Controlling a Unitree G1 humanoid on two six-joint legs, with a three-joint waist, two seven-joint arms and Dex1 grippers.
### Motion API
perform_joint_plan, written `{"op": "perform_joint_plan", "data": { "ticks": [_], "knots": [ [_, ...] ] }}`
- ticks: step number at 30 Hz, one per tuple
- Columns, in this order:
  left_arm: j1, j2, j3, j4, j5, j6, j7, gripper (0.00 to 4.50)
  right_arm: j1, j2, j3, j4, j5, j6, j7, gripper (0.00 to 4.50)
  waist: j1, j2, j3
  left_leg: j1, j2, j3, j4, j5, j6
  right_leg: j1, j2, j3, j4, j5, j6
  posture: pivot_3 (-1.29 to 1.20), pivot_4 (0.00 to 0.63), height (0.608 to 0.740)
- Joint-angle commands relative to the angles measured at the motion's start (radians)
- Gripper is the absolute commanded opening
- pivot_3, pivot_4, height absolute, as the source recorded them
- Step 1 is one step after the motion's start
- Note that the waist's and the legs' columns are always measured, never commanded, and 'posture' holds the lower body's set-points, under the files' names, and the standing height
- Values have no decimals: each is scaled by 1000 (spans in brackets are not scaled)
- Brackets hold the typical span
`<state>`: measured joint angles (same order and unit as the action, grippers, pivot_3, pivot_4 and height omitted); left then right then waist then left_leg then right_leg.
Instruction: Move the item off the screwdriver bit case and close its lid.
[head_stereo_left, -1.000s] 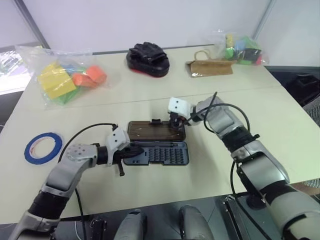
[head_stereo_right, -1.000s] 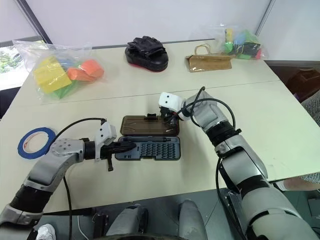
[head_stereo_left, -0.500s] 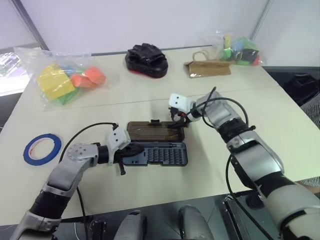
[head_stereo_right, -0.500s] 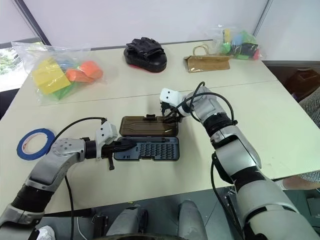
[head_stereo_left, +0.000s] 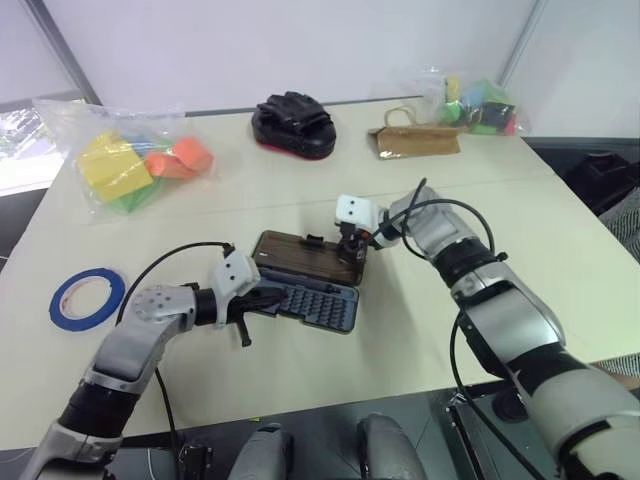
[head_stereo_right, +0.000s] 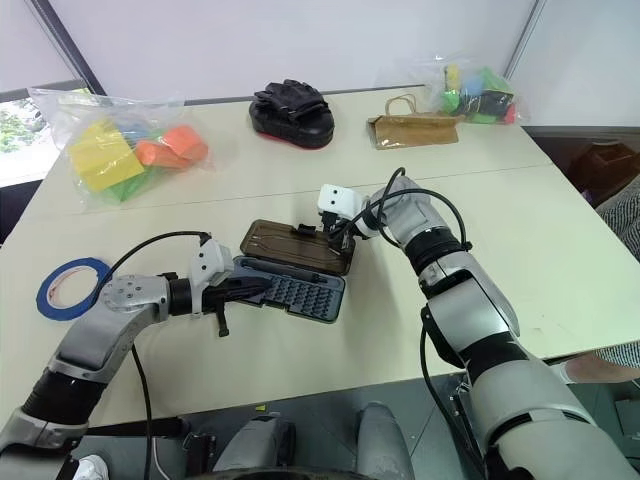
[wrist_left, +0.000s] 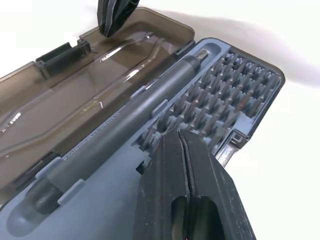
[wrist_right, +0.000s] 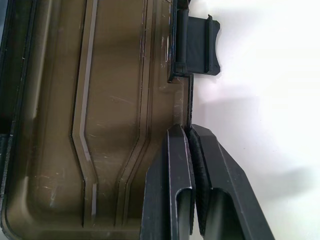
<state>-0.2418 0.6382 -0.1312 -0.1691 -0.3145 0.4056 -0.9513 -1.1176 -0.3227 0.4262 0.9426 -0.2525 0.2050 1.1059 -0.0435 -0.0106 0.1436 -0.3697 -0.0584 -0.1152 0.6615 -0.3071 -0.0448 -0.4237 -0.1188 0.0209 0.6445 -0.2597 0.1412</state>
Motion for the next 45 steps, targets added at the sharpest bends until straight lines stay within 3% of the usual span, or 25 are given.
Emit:
{"op": "perform_joint_plan", "data": {
  "ticks": [1, 5, 10, 20, 30, 45],
  "knots": [
    [-24, -7, 38, -9, -16, -5, 12, 0, 61, 0, 68, 51, -82, -33, -27, 55, 0, 0, 0, 0, 0, 0, 0, 0, 0, 0, 0, 0, 0, 0, 0, 0, 150, 740],
    [-99, -46, 99, 29, -72, 53, 55, 0, 60, -52, 101, -80, -164, -159, -129, 55, 0, 0, 0, 0, 0, 0, 0, 0, 0, 0, 0, 0, 0, 0, 0, 0, 150, 740],
    [-210, -71, 169, 92, -119, 106, 97, 0, 105, -115, 111, -290, -236, -187, -206, 55, 4, 1, 1, -2, 0, 0, 1, 2, -3, -2, 0, 0, 1, 0, 0, 0, 150, 740],
    [-398, -63, 282, 370, -118, 96, 170, 0, 318, -177, 99, -700, -374, -60, -335, 55, 8, 0, 1, -5, -1, 0, 0, 2, -4, -5, 0, 0, 0, 0, 0, 0, 150, 740],
    [-495, -87, 231, 687, -13, -64, 117, 0, 360, -173, 74, -867, -468, -13, -431, 55, 8, 0, 2, -6, -2, 0, 0, 2, -4, -5, 0, -1, 0, 0, 0, 0, 150, 740],
    [-593, -173, 111, 1030, 136, -264, -31, 0, 388, -190, 42, -996, -487, 12, -397, 55, 3, -1, 2, -7, -2, 1, 0, 2, -4, -5, 0, -3, -1, 0, 0, 0, 150, 740]
  ]
}}
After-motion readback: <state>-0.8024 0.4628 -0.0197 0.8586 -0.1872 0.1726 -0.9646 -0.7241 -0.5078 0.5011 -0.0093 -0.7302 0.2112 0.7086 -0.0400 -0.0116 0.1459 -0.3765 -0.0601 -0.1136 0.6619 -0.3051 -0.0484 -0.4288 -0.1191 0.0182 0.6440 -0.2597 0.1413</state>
